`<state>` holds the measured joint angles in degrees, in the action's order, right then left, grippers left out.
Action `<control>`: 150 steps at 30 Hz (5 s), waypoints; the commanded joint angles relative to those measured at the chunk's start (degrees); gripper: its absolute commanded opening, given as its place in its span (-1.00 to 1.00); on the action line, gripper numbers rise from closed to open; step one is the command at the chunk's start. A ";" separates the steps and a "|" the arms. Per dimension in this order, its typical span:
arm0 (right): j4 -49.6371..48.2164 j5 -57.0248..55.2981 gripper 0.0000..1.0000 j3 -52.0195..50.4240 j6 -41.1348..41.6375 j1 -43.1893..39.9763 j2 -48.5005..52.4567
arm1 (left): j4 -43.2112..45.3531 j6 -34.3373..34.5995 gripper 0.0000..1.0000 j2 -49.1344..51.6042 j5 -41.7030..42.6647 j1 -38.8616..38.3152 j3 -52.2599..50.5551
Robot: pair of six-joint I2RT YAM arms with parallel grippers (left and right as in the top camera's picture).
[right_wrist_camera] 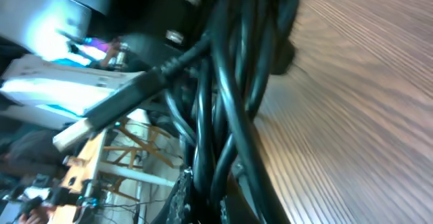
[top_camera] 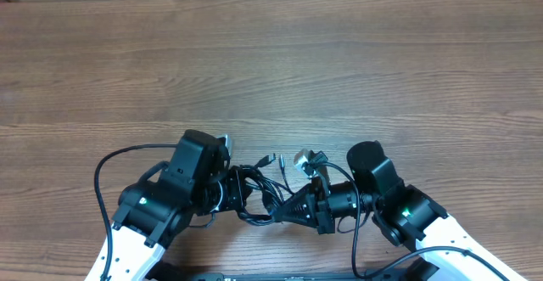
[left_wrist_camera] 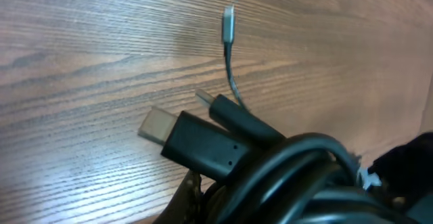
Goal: Untangle cables
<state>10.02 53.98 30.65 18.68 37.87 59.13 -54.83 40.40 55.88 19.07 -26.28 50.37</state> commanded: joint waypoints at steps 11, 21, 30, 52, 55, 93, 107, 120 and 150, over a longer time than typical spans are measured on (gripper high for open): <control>6.80 -24.39 -0.83 -2.19 14.34 2.21 -0.52 | 12.37 -14.97 -0.91 -0.96 15.82 1.92 2.29; 8.09 -17.51 -0.39 -2.12 17.53 2.23 -0.68 | 4.26 -2.91 -0.90 -0.92 -4.90 1.95 2.29; 4.28 -9.22 -0.08 -1.75 26.45 2.23 -4.46 | 1.97 6.88 -0.91 -0.92 -9.62 1.95 2.29; -14.12 -25.35 0.17 -1.75 66.84 2.23 -1.25 | 4.20 21.40 -0.91 -0.85 -2.47 1.84 2.29; -15.39 -25.38 0.12 -1.75 66.84 2.25 -1.25 | 4.22 22.71 -0.91 -0.85 -2.47 1.84 2.29; -0.02 -19.80 -0.92 -1.75 28.76 2.23 -1.25 | 0.63 11.47 0.14 -1.25 -8.52 3.45 2.29; -0.90 -21.16 -0.92 -1.75 27.50 2.21 -1.25 | 0.81 -5.75 0.01 -1.25 -4.04 3.41 2.29; -5.46 -34.38 -0.92 -1.75 52.74 2.23 -1.25 | 2.45 5.73 0.18 -1.25 -2.54 3.39 2.29; 2.36 -26.34 -0.93 -1.77 97.98 2.23 -1.25 | 2.58 9.99 0.06 4.81 -3.13 3.41 2.29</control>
<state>11.22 23.24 28.21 102.87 39.83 58.30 -52.49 49.63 60.40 15.86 -23.20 51.05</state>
